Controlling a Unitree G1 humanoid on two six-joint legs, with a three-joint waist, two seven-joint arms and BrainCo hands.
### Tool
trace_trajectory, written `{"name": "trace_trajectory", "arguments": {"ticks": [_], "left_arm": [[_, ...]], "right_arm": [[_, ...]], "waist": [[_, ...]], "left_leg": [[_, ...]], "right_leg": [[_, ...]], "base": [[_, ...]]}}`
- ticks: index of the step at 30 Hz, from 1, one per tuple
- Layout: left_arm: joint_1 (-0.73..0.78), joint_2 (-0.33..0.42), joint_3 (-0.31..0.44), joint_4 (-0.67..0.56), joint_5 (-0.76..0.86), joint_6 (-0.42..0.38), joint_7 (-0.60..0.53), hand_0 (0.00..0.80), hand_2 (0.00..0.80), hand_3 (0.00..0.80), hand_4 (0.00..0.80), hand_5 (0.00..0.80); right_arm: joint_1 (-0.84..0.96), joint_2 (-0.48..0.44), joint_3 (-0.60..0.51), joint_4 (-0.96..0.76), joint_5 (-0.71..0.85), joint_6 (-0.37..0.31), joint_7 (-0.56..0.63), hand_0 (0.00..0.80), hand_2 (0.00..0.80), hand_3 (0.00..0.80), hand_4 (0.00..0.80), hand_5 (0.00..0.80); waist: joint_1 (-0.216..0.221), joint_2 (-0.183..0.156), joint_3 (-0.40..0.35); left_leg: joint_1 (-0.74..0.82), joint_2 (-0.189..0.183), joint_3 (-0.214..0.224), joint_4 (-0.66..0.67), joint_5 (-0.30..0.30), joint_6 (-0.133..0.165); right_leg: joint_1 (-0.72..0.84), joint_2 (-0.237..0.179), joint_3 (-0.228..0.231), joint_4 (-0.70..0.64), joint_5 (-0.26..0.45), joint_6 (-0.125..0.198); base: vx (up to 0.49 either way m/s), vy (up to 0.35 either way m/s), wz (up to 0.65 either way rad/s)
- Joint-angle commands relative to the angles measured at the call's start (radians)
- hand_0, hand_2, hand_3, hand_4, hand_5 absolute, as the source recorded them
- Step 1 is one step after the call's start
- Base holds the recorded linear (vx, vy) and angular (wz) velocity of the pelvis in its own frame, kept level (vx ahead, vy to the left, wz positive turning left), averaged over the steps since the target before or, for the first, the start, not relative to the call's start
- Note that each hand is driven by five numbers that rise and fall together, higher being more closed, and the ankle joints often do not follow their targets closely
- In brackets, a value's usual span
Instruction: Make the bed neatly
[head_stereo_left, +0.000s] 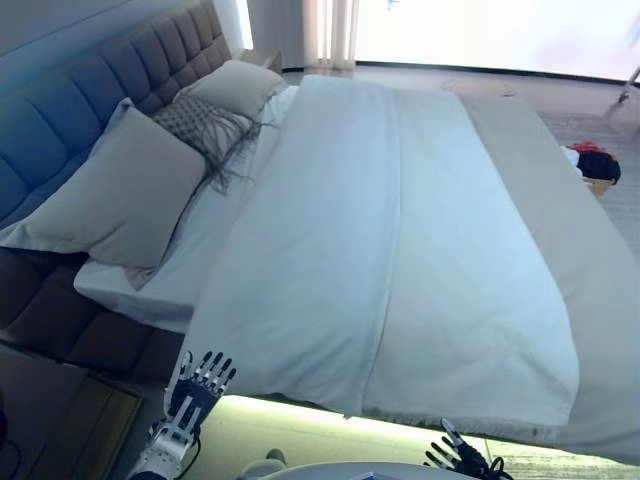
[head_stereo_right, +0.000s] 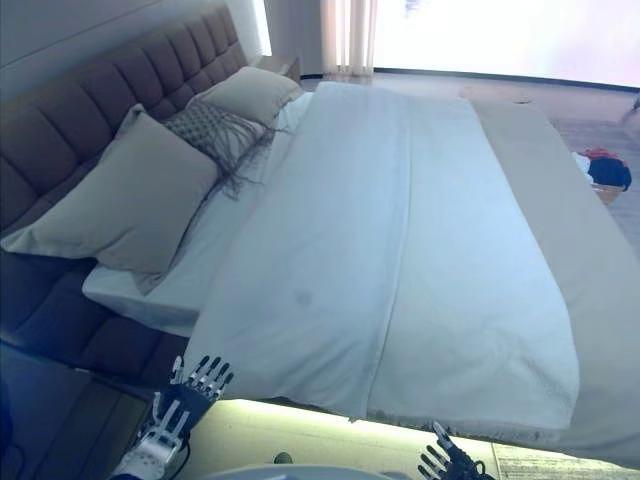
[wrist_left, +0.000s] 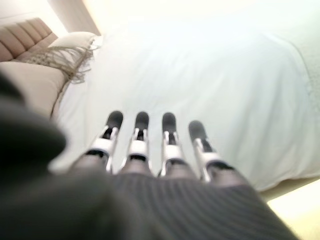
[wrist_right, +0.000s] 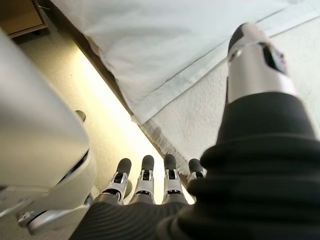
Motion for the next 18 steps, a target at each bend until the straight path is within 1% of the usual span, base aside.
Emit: {"name": "trace_trajectory", "arguments": {"ticks": [1, 4, 8, 11, 14, 15, 16, 18], "left_arm": [[-0.207, 0.022, 0.003, 0.054, -0.123, -0.061, 0.019, 0.0, 0.0, 0.0, 0.0, 0.0], [-0.32, 0.06, -0.007, 0.069, -0.203, -0.108, 0.039, 0.0, 0.0, 0.0, 0.0, 0.0], [-0.433, 0.092, -0.003, 0.031, -0.314, -0.173, 0.099, 0.0, 0.0, 0.0, 0.0, 0.0], [-0.512, 0.134, 0.013, 0.044, -0.354, -0.187, 0.128, 0.0, 0.0, 0.0, 0.0, 0.0], [-0.579, 0.169, 0.026, 0.06, -0.381, -0.198, 0.166, 0.0, 0.0, 0.0, 0.0, 0.0], [-0.611, 0.189, 0.024, 0.07, -0.383, -0.202, 0.193, 0.0, 0.0, 0.0, 0.0, 0.0], [-0.639, 0.205, 0.019, 0.084, -0.391, -0.21, 0.214, 0.0, 0.0, 0.0, 0.0, 0.0], [-0.683, 0.242, 0.019, 0.111, -0.39, -0.202, 0.237, 0.0, 0.0, 0.0, 0.0, 0.0]], "right_arm": [[-0.088, -0.042, 0.035, -0.008, -0.01, -0.032, 0.003, 0.0, 0.0, 0.0, 0.0, 0.0], [-0.151, -0.062, 0.066, -0.014, 0.031, -0.062, 0.008, 0.0, 0.0, 0.0, 0.0, 0.0], [-0.209, -0.107, 0.071, -0.048, 0.059, -0.07, -0.014, 0.0, 0.0, 0.0, 0.0, 0.0], [-0.226, -0.151, 0.053, -0.049, 0.076, -0.062, -0.008, 0.0, 0.0, 0.0, 0.0, 0.0], [-0.236, -0.192, 0.041, -0.04, 0.094, -0.058, 0.005, 0.0, 0.0, 0.0, 0.0, 0.0], [-0.244, -0.211, 0.041, -0.037, 0.111, -0.06, 0.013, 0.0, 0.0, 0.0, 0.0, 0.0], [-0.252, -0.224, 0.043, -0.037, 0.124, -0.067, 0.015, 0.0, 0.0, 0.0, 0.0, 0.0], [-0.263, -0.248, 0.044, -0.039, 0.133, -0.07, 0.023, 0.0, 0.0, 0.0, 0.0, 0.0]], "waist": [[-0.012, -0.024, 0.132], [-0.03, -0.043, 0.228], [-0.057, -0.068, 0.314], [-0.072, -0.085, 0.351], [-0.083, -0.097, 0.382], [-0.084, -0.099, 0.393], [-0.086, -0.105, 0.404], [-0.088, -0.113, 0.416]], "left_leg": [[-0.106, 0.042, -0.026, 0.287, -0.194, -0.008], [-0.252, 0.061, -0.022, 0.426, -0.226, 0.004], [-0.439, 0.061, -0.022, 0.563, -0.247, 0.016], [-0.555, 0.063, -0.029, 0.636, -0.262, 0.023], [-0.651, 0.072, -0.041, 0.704, -0.278, 0.025], [-0.682, 0.076, -0.057, 0.737, -0.312, 0.018], [-0.72, 0.084, -0.064, 0.763, -0.316, 0.016], [-0.772, 0.093, -0.079, 0.802, -0.323, 0.014]], "right_leg": [[-0.17, -0.077, 0.002, 0.193, -0.013, 0.031], [-0.323, -0.081, 0.028, 0.306, -0.028, 0.022], [-0.526, -0.073, 0.07, 0.439, -0.03, 0.018], [-0.651, -0.056, 0.091, 0.534, -0.047, 0.013], [-0.746, -0.038, 0.108, 0.606, -0.06, 0.007], [-0.773, -0.031, 0.115, 0.64, -0.088, 0.011], [-0.806, -0.025, 0.12, 0.663, -0.091, 0.006], [-0.852, -0.022, 0.121, 0.697, -0.094, 0.0]], "base": [[-0.288, 0.033, -0.17], [-0.371, 0.045, -0.12], [-0.299, 0.108, -0.13], [-0.201, 0.094, -0.08], [-0.127, 0.064, -0.01], [-0.069, 0.044, 0.05], [-0.061, 0.037, 0.04], [-0.101, 0.02, 0.05]]}}
